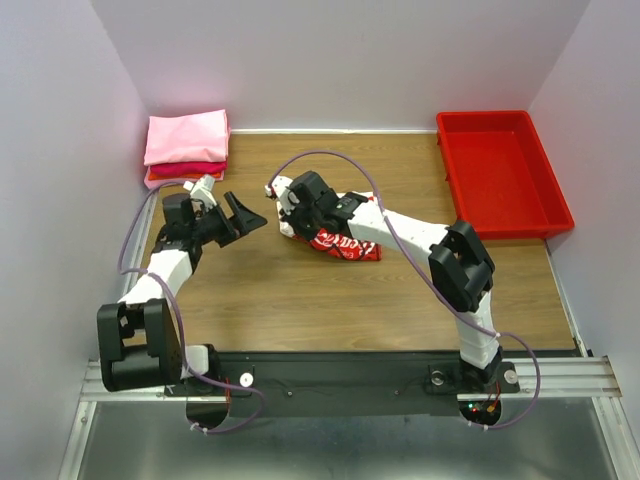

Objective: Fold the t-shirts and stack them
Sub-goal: Neatly place the folded tshirt to the corner

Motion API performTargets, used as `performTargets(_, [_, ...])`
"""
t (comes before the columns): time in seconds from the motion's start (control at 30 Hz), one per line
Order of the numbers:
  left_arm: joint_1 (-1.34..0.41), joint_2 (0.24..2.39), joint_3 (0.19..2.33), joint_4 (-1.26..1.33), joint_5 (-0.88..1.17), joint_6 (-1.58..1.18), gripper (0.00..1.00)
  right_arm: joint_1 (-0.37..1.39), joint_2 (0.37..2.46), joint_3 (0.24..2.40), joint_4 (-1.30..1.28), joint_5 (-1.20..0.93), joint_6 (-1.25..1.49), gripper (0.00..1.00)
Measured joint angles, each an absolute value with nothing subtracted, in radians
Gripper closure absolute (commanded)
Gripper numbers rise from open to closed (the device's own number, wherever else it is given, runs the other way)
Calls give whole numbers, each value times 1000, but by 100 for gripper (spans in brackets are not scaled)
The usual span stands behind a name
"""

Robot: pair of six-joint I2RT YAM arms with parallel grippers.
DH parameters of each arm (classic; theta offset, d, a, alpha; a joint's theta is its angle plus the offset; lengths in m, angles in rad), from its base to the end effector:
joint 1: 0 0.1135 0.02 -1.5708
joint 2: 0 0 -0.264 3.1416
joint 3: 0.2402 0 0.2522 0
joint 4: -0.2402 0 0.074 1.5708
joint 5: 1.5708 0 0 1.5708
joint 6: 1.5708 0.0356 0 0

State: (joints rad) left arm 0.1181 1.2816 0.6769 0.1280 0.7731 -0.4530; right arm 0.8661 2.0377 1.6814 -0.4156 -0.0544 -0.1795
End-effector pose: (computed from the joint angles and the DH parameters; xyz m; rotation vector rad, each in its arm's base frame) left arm 0.2698 0.0070 0.2310 -0.0868 2.0396 -0.9964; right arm 0.3016 0.3577 0.2436 -1.2104 2.0456 0.3986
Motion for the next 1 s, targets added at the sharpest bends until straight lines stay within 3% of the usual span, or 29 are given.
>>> performTargets(0.3, [16, 1449, 677, 385, 666, -662, 1, 855, 2035, 1681, -428, -104, -162, 100])
performTargets(0.9, [-161, 1783, 796, 483, 569, -867, 1, 850, 2040, 1716, -458, -139, -117, 99])
performTargets(1.0, [-176, 1806, 833, 492, 518, -881, 17, 850, 2047, 1756, -459, -141, -100, 100])
